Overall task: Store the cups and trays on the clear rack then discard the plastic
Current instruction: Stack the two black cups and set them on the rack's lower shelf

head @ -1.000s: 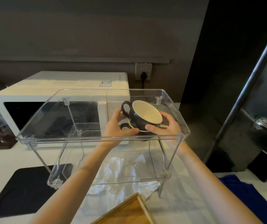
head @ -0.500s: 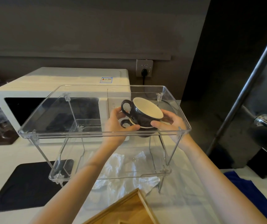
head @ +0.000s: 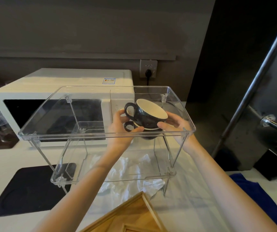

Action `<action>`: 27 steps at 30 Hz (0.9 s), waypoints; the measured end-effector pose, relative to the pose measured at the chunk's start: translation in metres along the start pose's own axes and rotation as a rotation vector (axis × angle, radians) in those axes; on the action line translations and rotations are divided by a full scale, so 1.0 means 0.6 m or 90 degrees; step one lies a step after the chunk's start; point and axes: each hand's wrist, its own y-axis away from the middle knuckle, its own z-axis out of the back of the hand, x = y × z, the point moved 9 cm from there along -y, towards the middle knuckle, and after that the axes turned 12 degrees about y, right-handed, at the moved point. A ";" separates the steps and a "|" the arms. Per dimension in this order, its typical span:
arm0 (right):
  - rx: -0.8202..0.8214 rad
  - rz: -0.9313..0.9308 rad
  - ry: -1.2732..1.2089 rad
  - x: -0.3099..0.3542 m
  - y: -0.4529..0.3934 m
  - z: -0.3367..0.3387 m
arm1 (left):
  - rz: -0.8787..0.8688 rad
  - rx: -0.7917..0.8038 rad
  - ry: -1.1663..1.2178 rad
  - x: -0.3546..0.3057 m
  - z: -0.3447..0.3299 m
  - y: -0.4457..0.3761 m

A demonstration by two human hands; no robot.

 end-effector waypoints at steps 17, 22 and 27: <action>-0.036 0.024 -0.024 -0.003 0.011 -0.003 | 0.032 0.082 0.011 0.005 -0.007 -0.016; -0.022 0.004 0.082 -0.003 0.015 -0.002 | 0.057 0.068 -0.025 -0.012 0.000 0.005; -0.047 -0.027 0.233 0.013 0.043 0.024 | 0.008 0.056 -0.166 -0.040 0.030 0.053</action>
